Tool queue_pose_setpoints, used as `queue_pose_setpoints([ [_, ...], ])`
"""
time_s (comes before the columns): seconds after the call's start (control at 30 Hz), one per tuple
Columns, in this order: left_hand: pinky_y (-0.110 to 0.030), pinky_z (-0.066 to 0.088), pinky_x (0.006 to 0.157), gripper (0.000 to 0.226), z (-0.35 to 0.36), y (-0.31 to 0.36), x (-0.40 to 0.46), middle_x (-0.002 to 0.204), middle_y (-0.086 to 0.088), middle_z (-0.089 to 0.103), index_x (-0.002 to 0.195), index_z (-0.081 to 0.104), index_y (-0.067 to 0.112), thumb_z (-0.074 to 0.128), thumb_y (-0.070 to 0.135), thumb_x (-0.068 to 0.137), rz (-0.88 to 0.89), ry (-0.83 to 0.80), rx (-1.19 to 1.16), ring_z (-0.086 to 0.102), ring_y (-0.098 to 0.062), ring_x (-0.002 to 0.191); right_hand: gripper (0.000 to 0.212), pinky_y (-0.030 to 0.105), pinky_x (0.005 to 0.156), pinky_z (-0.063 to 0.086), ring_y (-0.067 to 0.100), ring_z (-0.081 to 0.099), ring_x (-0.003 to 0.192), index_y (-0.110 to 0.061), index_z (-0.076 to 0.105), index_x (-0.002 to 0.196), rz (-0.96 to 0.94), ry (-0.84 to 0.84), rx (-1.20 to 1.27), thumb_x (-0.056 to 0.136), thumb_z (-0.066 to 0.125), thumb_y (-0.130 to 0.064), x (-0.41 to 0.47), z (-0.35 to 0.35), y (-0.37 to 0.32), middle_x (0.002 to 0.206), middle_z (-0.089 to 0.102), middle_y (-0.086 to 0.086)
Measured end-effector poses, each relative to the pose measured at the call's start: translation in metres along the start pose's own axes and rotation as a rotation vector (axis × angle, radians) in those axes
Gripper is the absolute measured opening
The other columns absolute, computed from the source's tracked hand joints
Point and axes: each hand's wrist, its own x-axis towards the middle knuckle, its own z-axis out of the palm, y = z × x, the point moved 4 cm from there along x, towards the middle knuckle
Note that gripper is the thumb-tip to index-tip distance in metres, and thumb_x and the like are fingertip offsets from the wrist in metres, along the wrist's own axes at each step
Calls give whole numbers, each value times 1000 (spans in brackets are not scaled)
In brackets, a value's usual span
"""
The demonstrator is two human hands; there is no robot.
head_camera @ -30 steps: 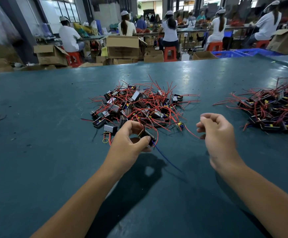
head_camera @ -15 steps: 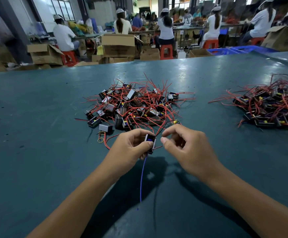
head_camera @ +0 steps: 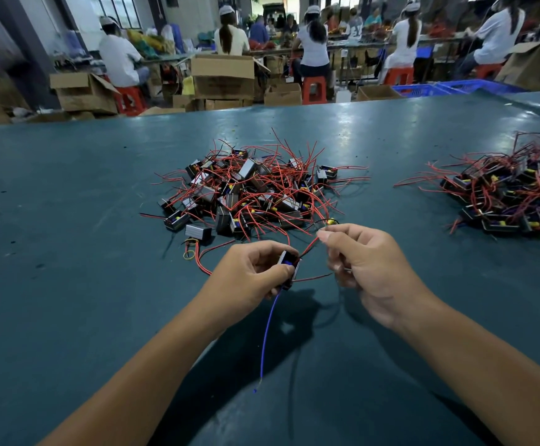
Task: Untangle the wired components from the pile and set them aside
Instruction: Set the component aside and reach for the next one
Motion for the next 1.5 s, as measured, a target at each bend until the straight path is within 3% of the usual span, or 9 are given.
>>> queue_pose_setpoints([
  [0.33, -21, 48, 57, 18, -1, -2, 2, 75, -2, 72, 96, 73, 18, 62, 5, 93, -29, 43, 9, 59, -16, 65, 24, 20, 42, 31, 11, 41, 46, -24, 67, 65, -98, 6, -151, 87, 73, -17, 0, -5, -2, 52, 51, -2],
  [0.47, -18, 45, 56, 21, -4, -4, 2, 75, -8, 72, 98, 75, 19, 62, 4, 91, -32, 57, 54, 57, -12, 62, 16, 14, 55, 38, 3, 48, 54, -23, 65, 75, -521, -85, -519, 87, 76, -21, -9, 2, -17, 62, 59, -10],
  [0.6, -13, 40, 55, 31, -1, -4, 1, 71, 0, 71, 110, 75, 23, 62, 3, 91, -45, -72, 134, 53, -4, 56, 10, 16, 78, 38, 10, 54, 84, -19, 67, 83, -894, -143, -860, 86, 73, -27, -16, 5, -31, 83, 59, -10],
  [0.7, -13, 45, 60, 35, -1, -3, 0, 75, 0, 73, 115, 72, 33, 63, 8, 93, -63, -146, 184, 57, -4, 61, 12, 16, 78, 41, 10, 59, 84, -23, 66, 82, -768, -159, -816, 87, 75, -28, -7, -3, -31, 83, 63, -11],
  [0.83, -22, 53, 62, 35, -3, -1, -3, 76, 3, 71, 117, 72, 28, 59, 4, 95, -88, -221, 121, 66, -13, 68, 14, 25, 58, 51, 14, 65, 60, -16, 65, 81, -347, -231, -549, 89, 72, -23, 3, -8, -15, 69, 70, 3],
  [0.9, -25, 55, 62, 33, -5, -1, -4, 74, 2, 70, 117, 72, 24, 59, 3, 96, -92, -235, 109, 68, -17, 67, 15, 27, 50, 49, 18, 63, 52, -12, 64, 82, -255, -237, -496, 90, 71, -22, 6, -8, -8, 64, 69, 7],
  [1.27, -24, 49, 71, 34, -15, -5, -2, 84, -3, 64, 120, 68, 36, 61, 12, 98, -106, -311, 253, 56, -12, 73, 15, 27, 46, 42, 16, 52, 47, -13, 63, 81, -158, -277, -474, 92, 70, -21, 10, -6, 5, 57, 63, 3],
  [1.43, -32, 49, 86, 38, -22, -8, 0, 102, 2, 67, 134, 59, 38, 63, 31, 97, -22, -325, 657, 61, -8, 89, 14, 22, 43, 42, 15, 54, 44, -10, 62, 83, -131, -280, -483, 93, 68, -19, 7, -3, 11, 56, 63, 3],
  [1.5, -26, 47, 87, 39, -24, -6, 0, 108, 9, 61, 135, 58, 37, 64, 34, 96, 5, -293, 749, 59, -7, 96, 14, 21, 41, 40, 15, 54, 43, -11, 61, 83, -115, -279, -472, 93, 68, -18, 6, -1, 15, 55, 62, 2],
])
